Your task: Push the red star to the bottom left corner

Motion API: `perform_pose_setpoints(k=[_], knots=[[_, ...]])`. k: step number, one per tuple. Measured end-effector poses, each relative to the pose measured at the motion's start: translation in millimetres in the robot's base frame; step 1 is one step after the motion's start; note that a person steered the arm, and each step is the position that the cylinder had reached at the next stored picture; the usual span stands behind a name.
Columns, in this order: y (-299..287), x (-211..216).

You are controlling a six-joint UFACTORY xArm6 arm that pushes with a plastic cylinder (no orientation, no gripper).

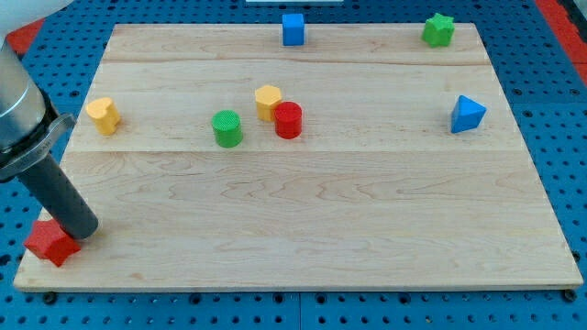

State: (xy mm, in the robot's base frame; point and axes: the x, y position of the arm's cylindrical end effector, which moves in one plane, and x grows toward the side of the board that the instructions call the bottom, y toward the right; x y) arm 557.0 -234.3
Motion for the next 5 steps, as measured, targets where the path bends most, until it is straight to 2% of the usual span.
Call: perform_pose_setpoints(k=[1, 5], knots=[[19.4, -20.9], [105.7, -199.8]])
